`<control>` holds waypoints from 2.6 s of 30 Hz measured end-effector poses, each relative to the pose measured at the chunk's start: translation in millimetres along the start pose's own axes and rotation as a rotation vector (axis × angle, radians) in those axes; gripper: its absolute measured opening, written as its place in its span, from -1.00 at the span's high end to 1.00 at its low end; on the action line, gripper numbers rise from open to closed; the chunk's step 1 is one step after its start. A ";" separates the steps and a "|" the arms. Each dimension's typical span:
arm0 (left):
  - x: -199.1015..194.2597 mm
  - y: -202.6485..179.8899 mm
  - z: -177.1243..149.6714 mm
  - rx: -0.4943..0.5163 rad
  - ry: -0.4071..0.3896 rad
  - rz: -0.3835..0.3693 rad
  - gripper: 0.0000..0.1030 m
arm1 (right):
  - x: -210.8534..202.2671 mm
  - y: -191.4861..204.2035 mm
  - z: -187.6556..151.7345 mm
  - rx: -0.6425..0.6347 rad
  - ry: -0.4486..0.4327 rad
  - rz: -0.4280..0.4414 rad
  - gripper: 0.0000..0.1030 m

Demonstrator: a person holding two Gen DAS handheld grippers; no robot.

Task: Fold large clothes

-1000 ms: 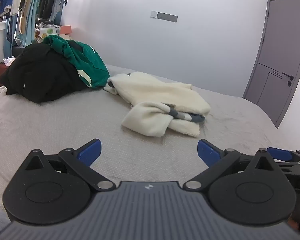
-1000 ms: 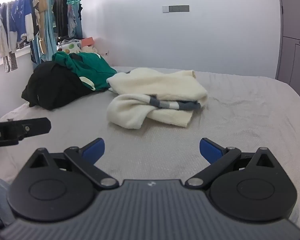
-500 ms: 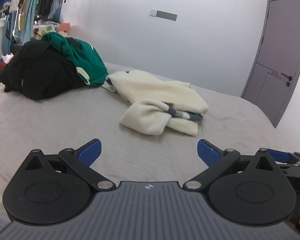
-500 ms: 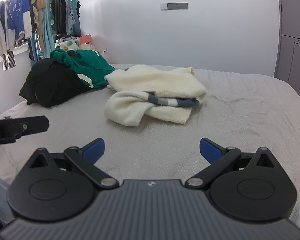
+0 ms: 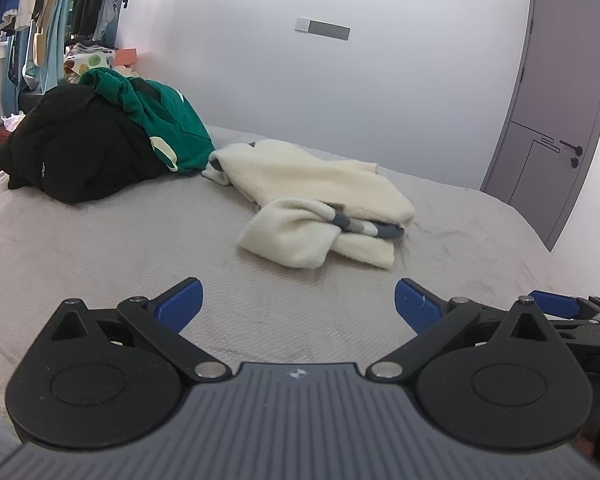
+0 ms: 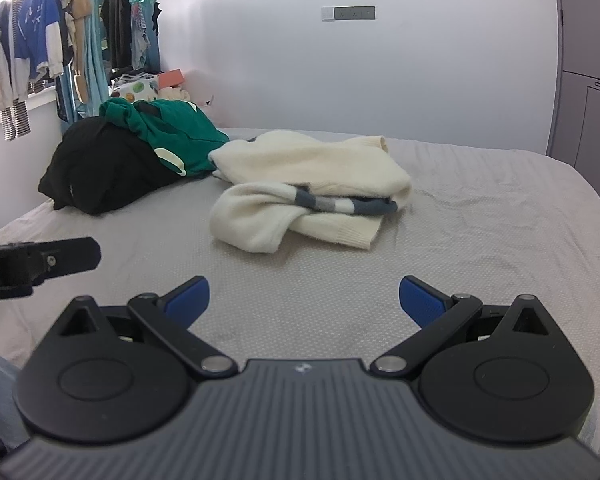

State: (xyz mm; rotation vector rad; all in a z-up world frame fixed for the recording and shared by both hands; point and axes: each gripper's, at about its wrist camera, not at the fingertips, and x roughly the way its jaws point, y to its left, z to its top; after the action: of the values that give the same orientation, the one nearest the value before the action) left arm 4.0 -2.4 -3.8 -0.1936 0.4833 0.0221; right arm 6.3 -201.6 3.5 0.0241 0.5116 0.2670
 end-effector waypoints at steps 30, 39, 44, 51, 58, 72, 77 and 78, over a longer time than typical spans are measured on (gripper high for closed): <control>-6.7 1.2 -0.6 0.016 -0.019 0.037 -1.00 | 6.5 -4.6 -3.9 0.019 0.017 0.019 -1.00; -7.2 1.7 -2.9 0.012 -0.021 0.038 -1.00 | 7.4 -3.0 -5.5 0.023 0.020 0.015 -1.00; -6.5 2.8 -4.8 0.010 -0.021 0.040 -1.00 | 8.1 -2.8 -5.9 0.025 0.026 0.014 -1.00; -1.1 5.0 -3.0 0.021 -0.022 0.049 -1.00 | 11.9 -1.3 -4.1 0.020 0.028 0.016 -1.00; 11.0 11.7 -1.2 0.014 -0.016 0.056 -1.00 | 19.1 -0.4 -2.6 0.025 0.039 0.033 -1.00; 45.8 27.3 6.9 0.018 -0.043 0.076 -1.00 | 69.4 -9.2 0.4 0.041 0.030 0.011 -1.00; 60.4 31.9 12.4 0.017 -0.047 0.069 -1.00 | 84.1 -11.4 6.2 0.023 0.018 0.011 -1.00; 63.7 32.1 13.8 0.023 -0.050 0.071 -1.00 | 86.9 -12.1 8.3 0.022 0.016 0.016 -1.00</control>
State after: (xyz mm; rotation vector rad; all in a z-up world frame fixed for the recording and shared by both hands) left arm 64.6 30.2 -27.1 -0.1531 0.4397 0.0907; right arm 86.1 -190.5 -32.1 0.0476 0.5301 0.2778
